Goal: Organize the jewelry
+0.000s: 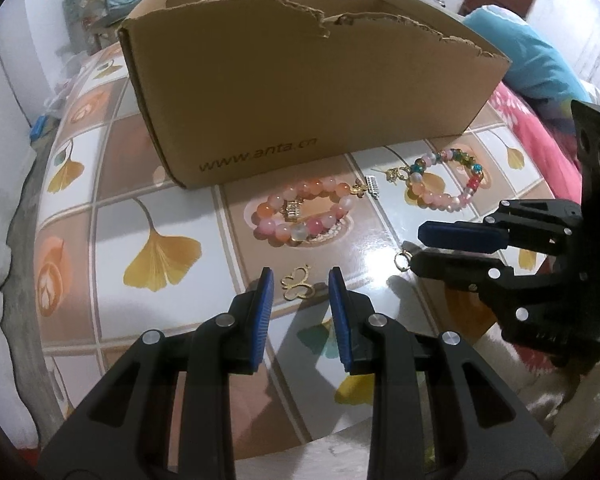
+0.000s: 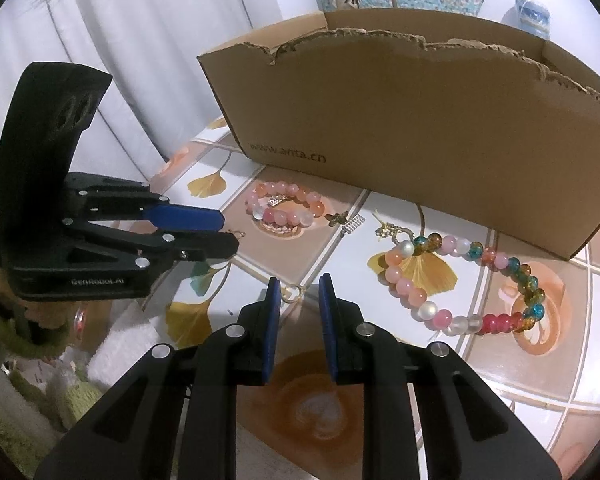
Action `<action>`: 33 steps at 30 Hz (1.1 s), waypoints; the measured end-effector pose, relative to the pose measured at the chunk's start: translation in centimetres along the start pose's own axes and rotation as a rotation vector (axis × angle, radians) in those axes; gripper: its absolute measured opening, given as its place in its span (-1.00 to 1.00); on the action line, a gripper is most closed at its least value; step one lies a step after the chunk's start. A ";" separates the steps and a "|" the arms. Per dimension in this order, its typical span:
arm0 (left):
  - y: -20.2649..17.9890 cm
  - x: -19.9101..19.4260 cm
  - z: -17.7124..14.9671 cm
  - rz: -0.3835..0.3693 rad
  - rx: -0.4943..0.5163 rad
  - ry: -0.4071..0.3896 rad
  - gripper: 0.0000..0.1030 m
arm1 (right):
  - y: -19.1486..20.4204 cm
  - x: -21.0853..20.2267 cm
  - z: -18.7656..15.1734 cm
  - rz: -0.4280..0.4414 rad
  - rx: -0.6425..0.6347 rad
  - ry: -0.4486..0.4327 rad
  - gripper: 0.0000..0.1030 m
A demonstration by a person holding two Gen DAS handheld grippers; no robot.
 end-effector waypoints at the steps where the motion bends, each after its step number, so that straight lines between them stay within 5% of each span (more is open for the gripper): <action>1: 0.1 -0.1 -0.1 -0.001 -0.008 -0.002 -0.48 | 0.0 0.0 0.1 -0.001 0.000 -0.002 -0.61; 7: -0.8 0.3 -0.1 0.040 -0.011 -0.008 -0.52 | -0.1 -0.2 0.1 -0.002 0.014 -0.013 -0.61; 13: -1.1 0.5 -0.2 0.082 -0.002 -0.014 -0.81 | -0.5 -0.7 -0.2 -0.004 0.027 -0.019 -0.61; 22: -0.7 0.2 -0.2 0.065 -0.017 -0.011 -0.78 | -0.7 -0.9 -0.3 -0.013 0.032 -0.016 -0.61; 27: -0.6 0.2 -0.1 0.016 -0.041 -0.009 -0.51 | -0.6 -0.8 -0.2 -0.015 0.034 -0.012 -0.61; 33: -1.3 0.4 -0.1 0.065 0.008 -0.008 -0.52 | -0.7 -1.0 -0.2 -0.015 0.035 -0.012 -0.61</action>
Point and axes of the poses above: each gripper's, at about its wrist camera, not at the fingertips, and x roughly the way its jaws point, y to its left, z to its top, the point moved 1 cm from there along x, roughly the way its jaws point, and after that the axes turned 13 degrees about -z, right-handed, at the moved point
